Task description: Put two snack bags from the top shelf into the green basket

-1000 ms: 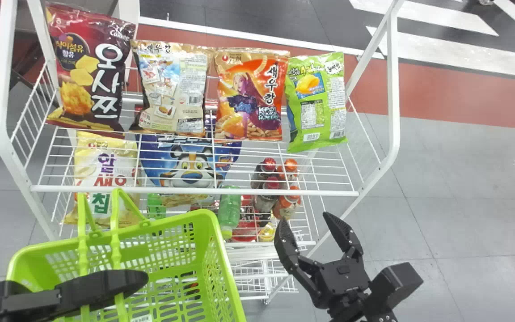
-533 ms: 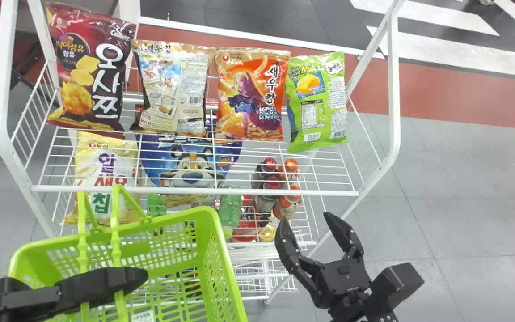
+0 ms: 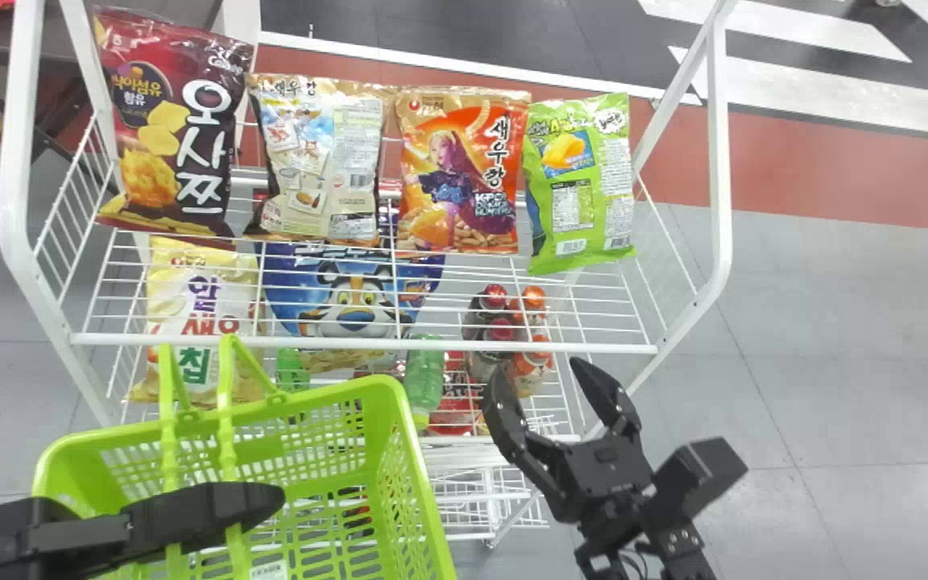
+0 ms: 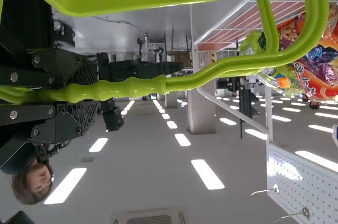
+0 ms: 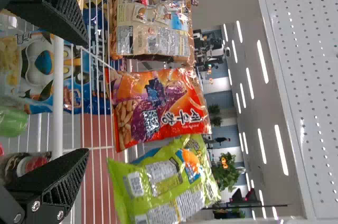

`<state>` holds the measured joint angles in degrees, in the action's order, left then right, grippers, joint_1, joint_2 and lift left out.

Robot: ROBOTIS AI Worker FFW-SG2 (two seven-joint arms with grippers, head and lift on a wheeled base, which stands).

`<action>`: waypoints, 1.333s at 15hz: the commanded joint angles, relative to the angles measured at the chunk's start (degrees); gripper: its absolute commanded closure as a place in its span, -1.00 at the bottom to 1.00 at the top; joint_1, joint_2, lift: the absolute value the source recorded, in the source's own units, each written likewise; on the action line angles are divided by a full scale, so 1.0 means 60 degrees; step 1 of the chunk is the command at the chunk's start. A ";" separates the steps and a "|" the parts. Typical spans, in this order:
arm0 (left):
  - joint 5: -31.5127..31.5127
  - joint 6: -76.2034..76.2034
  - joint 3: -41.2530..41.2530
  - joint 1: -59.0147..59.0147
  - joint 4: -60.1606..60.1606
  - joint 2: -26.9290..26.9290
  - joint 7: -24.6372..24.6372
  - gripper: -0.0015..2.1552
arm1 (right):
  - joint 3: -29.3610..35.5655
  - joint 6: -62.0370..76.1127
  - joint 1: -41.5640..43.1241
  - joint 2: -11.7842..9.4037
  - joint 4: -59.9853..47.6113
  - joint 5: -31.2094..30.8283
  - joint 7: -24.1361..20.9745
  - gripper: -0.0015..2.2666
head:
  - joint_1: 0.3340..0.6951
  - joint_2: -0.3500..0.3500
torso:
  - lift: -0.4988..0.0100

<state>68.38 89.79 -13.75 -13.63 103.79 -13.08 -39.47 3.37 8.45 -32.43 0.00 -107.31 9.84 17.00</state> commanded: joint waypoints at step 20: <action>-0.0014 0.0041 0.0182 -0.0087 0.0383 -0.0046 0.0235 0.99 | -0.3741 -0.1549 0.7412 0.0009 0.5843 -0.1465 -0.2321 -0.95 | 1.00 0.16 | 0.96</action>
<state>68.30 89.79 -13.03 -14.57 106.19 -13.32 -38.05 -18.87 -0.14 8.38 0.00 -76.45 1.50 3.05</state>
